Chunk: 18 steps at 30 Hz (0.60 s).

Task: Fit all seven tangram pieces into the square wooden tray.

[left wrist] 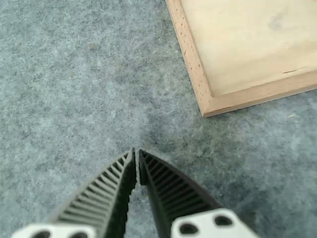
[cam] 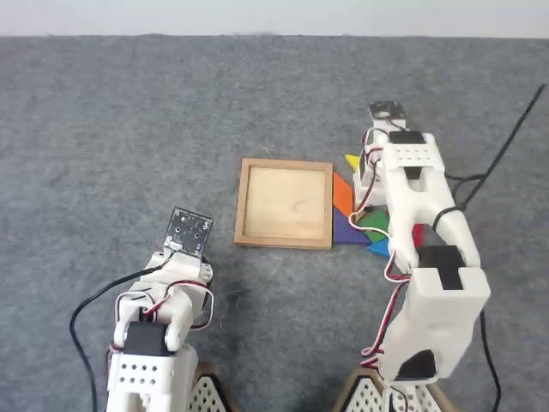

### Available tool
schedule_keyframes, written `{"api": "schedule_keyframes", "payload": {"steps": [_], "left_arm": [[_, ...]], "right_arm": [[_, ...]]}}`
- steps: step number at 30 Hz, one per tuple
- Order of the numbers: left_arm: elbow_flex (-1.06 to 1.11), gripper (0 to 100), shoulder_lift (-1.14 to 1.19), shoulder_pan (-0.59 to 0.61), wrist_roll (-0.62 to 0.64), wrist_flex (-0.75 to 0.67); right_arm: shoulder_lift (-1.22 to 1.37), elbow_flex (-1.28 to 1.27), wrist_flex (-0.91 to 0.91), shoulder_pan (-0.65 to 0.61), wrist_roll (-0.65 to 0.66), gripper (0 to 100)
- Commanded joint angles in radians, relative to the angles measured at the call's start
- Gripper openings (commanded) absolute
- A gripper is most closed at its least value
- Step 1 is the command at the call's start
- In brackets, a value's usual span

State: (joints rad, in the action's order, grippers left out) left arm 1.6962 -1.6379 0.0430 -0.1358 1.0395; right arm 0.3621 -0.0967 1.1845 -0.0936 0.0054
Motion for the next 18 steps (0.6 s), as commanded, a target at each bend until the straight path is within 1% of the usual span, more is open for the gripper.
{"api": "schedule_keyframes", "payload": {"steps": [1, 5, 8, 18], "left_arm": [[-0.007, 1, -0.012, 0.003, 0.008, 0.005], [-0.007, 1, -0.012, 0.003, 0.008, 0.005], [-0.007, 1, -0.012, 0.003, 0.008, 0.005], [-0.007, 1, -0.012, 0.003, 0.008, 0.005]], "right_arm": [[-0.074, -0.009, -0.033, 0.047, 0.011, 28.9], [-0.074, -0.006, -0.038, 0.111, 0.009, 28.9], [-0.067, -0.012, -0.067, 0.116, 0.009, 28.9], [0.065, 0.032, -0.059, 0.136, 0.009, 28.8]]}}
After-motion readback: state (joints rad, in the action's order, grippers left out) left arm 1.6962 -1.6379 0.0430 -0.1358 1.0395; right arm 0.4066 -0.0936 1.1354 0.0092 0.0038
